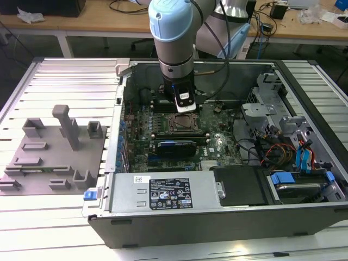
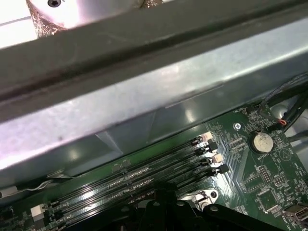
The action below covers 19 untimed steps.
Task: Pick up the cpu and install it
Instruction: 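Install the first cpu locking lever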
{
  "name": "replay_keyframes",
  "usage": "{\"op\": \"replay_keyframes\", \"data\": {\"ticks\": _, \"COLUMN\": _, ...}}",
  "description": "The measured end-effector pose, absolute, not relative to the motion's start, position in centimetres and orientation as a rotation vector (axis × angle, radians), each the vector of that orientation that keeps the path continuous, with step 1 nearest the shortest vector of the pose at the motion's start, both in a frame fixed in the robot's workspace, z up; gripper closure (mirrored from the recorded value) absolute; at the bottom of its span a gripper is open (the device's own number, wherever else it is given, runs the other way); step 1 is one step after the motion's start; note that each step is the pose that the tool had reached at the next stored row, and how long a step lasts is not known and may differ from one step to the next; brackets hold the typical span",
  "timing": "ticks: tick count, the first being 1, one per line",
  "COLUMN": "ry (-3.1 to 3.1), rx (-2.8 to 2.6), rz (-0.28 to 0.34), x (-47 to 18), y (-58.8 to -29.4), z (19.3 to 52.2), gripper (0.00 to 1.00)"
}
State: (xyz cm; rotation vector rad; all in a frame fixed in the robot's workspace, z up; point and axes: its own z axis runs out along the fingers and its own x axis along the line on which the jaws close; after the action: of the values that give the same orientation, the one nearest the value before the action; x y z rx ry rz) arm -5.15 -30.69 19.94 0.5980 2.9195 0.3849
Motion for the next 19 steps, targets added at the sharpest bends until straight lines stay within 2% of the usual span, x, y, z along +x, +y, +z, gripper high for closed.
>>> {"op": "replay_keyframes", "data": {"ticks": 19, "ry": 2.909, "rx": 0.595, "rz": 0.387, "x": -5.14, "y": -30.96, "z": 19.67, "gripper": 0.89}}
